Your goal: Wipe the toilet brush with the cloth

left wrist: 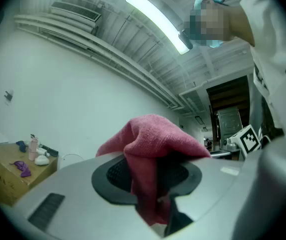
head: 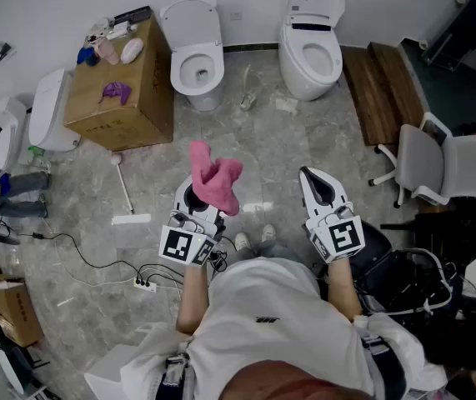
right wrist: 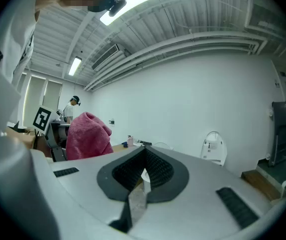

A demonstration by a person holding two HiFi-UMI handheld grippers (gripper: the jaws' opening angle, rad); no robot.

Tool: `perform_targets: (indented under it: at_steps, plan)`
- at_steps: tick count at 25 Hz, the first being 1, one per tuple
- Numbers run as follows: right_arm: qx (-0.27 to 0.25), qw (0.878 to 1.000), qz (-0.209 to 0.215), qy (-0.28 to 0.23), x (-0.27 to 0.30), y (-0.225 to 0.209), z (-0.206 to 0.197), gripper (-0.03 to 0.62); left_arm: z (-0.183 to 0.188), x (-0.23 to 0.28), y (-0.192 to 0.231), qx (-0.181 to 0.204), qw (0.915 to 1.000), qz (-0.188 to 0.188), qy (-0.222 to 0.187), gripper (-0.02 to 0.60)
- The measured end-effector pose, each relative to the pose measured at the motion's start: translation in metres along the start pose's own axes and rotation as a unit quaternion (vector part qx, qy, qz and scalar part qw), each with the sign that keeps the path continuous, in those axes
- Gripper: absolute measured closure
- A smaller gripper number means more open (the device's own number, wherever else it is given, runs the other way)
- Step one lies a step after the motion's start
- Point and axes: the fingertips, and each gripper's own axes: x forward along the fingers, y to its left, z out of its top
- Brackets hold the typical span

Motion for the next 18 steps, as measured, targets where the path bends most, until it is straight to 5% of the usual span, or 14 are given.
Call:
perform_targets:
  at_steps: [18]
  plan:
    - [-0.011, 1.000, -0.015, -0.005, 0.045, 0.037, 0.002, 0.600, 0.006, -0.001, 0.048, -0.005, 0.9996, -0.024, -0.011, 0.453]
